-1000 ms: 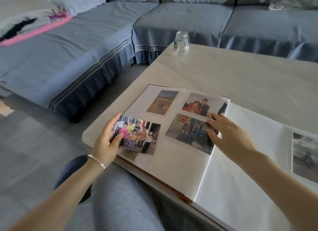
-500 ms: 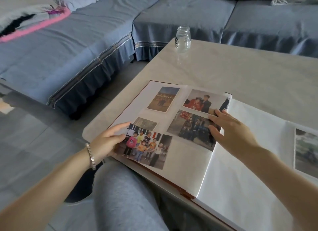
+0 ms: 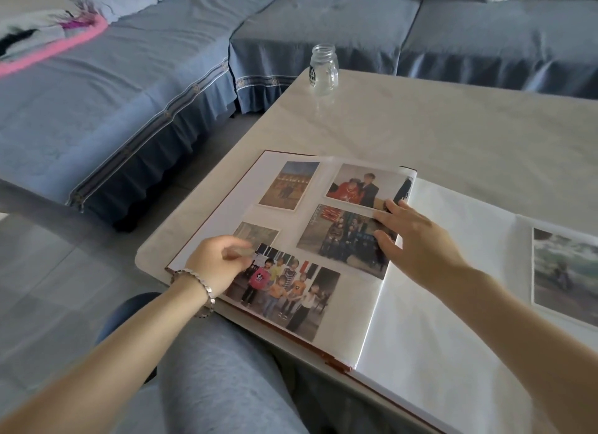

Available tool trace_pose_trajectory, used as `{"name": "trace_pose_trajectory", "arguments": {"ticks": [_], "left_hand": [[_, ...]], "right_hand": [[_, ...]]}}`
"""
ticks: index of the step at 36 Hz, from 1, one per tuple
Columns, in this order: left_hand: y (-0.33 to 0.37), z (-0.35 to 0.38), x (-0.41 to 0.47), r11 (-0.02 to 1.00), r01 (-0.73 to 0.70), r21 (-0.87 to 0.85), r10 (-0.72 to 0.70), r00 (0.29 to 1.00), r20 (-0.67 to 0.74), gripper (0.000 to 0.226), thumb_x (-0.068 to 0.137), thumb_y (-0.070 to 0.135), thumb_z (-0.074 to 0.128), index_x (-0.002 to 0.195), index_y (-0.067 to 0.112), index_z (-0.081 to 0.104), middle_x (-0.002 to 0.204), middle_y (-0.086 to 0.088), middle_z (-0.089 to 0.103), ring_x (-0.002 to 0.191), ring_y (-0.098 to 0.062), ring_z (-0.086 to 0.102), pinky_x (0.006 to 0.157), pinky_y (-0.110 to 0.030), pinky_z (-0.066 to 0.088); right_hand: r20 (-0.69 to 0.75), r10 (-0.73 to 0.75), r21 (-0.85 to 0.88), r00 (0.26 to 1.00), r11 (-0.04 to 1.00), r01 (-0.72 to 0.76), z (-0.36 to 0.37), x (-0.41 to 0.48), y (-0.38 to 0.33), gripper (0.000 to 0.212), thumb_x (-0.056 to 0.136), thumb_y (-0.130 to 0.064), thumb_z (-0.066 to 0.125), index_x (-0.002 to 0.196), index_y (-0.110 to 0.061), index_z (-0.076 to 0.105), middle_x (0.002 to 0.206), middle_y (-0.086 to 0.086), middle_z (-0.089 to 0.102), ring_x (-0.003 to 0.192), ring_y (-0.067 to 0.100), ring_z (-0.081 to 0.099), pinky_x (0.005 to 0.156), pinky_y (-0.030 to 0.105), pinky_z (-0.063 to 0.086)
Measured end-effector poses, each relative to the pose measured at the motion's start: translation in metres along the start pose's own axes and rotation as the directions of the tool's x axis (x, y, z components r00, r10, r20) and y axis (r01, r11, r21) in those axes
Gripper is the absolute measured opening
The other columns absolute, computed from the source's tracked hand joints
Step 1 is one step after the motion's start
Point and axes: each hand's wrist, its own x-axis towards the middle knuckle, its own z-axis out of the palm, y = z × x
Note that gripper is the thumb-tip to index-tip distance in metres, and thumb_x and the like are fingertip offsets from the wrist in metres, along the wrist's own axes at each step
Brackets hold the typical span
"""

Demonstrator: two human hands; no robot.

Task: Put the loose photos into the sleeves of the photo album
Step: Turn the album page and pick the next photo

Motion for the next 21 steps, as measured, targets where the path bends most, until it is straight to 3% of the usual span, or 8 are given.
{"name": "trace_pose_trajectory", "arguments": {"ticks": [4, 9, 16, 19, 21], "left_hand": [[0.002, -0.001, -0.001, 0.975, 0.114, -0.191, -0.101, 0.992, 0.077, 0.021, 0.079, 0.0, 0.069, 0.078, 0.021, 0.067, 0.086, 0.002, 0.067, 0.085, -0.012, 0.062, 0.084, -0.029, 0.05], [0.011, 0.008, -0.005, 0.915, 0.234, -0.33, -0.162, 0.959, 0.231, 0.016, 0.078, -0.002, 0.068, 0.076, 0.014, 0.068, 0.084, -0.007, 0.069, 0.079, -0.019, 0.067, 0.061, -0.023, 0.057], [0.018, 0.01, -0.011, 0.961, 0.174, -0.217, -0.133, 0.973, 0.19, 0.009, 0.084, 0.021, 0.065, 0.091, 0.016, 0.066, 0.086, -0.002, 0.068, 0.082, -0.017, 0.065, 0.08, -0.038, 0.055], [0.022, 0.008, -0.013, 0.983, 0.141, -0.121, -0.117, 0.975, 0.186, 0.027, 0.075, 0.028, 0.075, 0.097, 0.025, 0.06, 0.094, 0.003, 0.065, 0.083, -0.011, 0.063, 0.066, -0.022, 0.053], [0.024, 0.006, -0.014, 0.981, 0.153, -0.118, -0.129, 0.973, 0.192, 0.029, 0.07, 0.02, 0.079, 0.094, 0.023, 0.062, 0.09, -0.001, 0.068, 0.063, -0.005, 0.064, 0.052, -0.016, 0.05]], "right_hand": [[0.002, -0.001, 0.001, 1.0, 1.0, 0.001, 0.001, -0.001, 0.001, 0.042, 0.097, -0.031, 0.043, 0.139, -0.029, 0.042, 0.152, -0.007, 0.028, 0.142, 0.008, 0.016, 0.108, 0.028, 0.026], [0.0, -0.003, 0.012, 1.0, 1.0, 0.003, 0.001, -0.001, 0.002, 0.042, 0.097, -0.031, 0.042, 0.139, -0.029, 0.042, 0.152, -0.007, 0.029, 0.142, 0.008, 0.016, 0.109, 0.029, 0.026], [0.016, -0.003, 0.001, 1.0, 1.0, 0.003, -0.001, -0.002, 0.001, 0.043, 0.097, -0.031, 0.04, 0.14, -0.028, 0.04, 0.152, -0.007, 0.027, 0.142, 0.008, 0.015, 0.109, 0.029, 0.028], [0.007, 0.0, 0.004, 1.0, 1.0, 0.0, -0.001, -0.002, 0.001, 0.042, 0.097, -0.032, 0.04, 0.14, -0.028, 0.041, 0.152, -0.007, 0.028, 0.142, 0.008, 0.014, 0.109, 0.029, 0.028], [0.003, -0.001, 0.007, 1.0, 1.0, 0.001, -0.001, -0.003, 0.002, 0.042, 0.097, -0.032, 0.041, 0.139, -0.029, 0.041, 0.152, -0.008, 0.028, 0.142, 0.007, 0.015, 0.109, 0.029, 0.028]]}}
